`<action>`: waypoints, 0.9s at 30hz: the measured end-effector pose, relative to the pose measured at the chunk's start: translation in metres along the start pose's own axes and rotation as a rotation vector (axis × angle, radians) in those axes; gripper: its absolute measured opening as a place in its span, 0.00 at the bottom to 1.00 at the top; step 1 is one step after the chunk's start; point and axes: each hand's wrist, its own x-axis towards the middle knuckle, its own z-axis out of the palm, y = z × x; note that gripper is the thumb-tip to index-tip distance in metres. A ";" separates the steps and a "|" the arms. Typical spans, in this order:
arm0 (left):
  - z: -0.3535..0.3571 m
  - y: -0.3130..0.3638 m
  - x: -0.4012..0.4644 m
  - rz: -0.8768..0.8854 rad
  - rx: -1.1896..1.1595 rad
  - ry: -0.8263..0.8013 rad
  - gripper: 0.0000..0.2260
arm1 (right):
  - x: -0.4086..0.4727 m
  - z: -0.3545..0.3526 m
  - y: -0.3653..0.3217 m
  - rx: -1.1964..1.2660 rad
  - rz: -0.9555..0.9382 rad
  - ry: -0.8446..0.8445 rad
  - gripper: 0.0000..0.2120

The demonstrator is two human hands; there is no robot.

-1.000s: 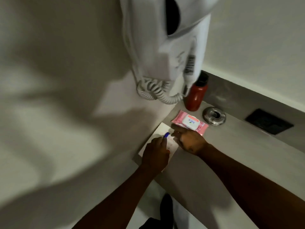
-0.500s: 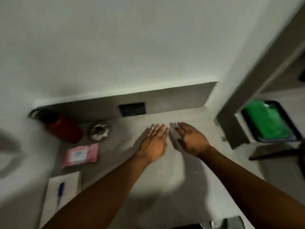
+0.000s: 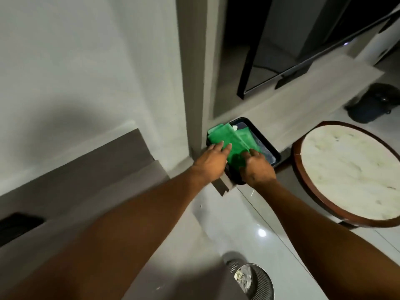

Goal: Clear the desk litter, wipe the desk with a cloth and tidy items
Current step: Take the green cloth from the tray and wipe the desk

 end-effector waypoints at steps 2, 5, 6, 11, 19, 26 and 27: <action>0.001 -0.004 0.030 -0.018 0.051 -0.061 0.28 | 0.011 0.003 0.013 0.019 -0.006 -0.074 0.27; 0.002 -0.012 0.059 -0.016 0.121 -0.160 0.28 | 0.023 0.009 0.024 0.035 -0.036 -0.136 0.30; 0.003 -0.013 0.065 -0.009 0.143 -0.180 0.26 | 0.026 0.011 0.026 0.035 -0.050 -0.140 0.30; 0.009 -0.012 0.077 0.016 0.188 -0.131 0.21 | 0.030 0.018 0.027 -0.033 -0.065 -0.138 0.34; 0.012 -0.013 0.077 0.011 0.147 -0.071 0.21 | 0.033 0.011 0.022 0.031 -0.050 0.100 0.18; -0.018 -0.002 0.042 -0.006 -0.091 0.072 0.16 | 0.018 -0.048 0.021 0.131 -0.081 0.314 0.15; -0.027 0.000 0.035 -0.016 -0.135 0.099 0.14 | 0.014 -0.056 0.020 0.178 -0.087 0.336 0.15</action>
